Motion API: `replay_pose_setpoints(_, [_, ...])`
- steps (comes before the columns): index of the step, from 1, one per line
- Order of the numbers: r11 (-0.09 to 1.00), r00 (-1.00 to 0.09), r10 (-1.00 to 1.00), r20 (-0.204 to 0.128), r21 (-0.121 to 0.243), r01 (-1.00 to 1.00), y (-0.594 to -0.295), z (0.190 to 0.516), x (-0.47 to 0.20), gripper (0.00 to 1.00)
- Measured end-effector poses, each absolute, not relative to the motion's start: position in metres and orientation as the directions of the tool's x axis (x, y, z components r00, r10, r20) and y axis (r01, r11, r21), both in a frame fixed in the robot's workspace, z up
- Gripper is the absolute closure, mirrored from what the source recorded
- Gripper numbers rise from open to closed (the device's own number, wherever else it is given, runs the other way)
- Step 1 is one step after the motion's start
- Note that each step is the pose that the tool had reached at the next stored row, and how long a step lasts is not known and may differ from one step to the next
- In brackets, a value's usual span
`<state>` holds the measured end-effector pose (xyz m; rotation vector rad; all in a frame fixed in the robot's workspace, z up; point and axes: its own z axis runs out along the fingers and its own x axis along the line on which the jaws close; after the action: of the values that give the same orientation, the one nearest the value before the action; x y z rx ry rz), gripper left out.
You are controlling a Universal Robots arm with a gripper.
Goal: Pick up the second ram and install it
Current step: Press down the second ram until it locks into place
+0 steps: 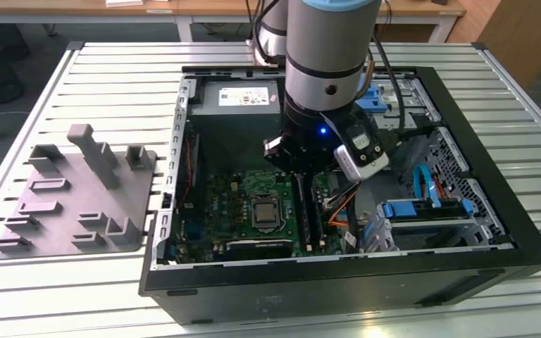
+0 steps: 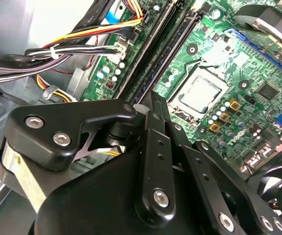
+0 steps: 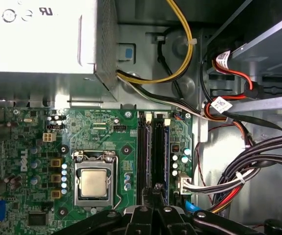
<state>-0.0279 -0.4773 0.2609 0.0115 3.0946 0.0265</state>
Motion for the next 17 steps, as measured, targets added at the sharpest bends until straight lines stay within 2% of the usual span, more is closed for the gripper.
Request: replay_pose_setpoints(17, [1.000, -0.999, 0.008, -0.046, 0.018, 0.007, -0.436, 0.230, -0.028, 0.90])
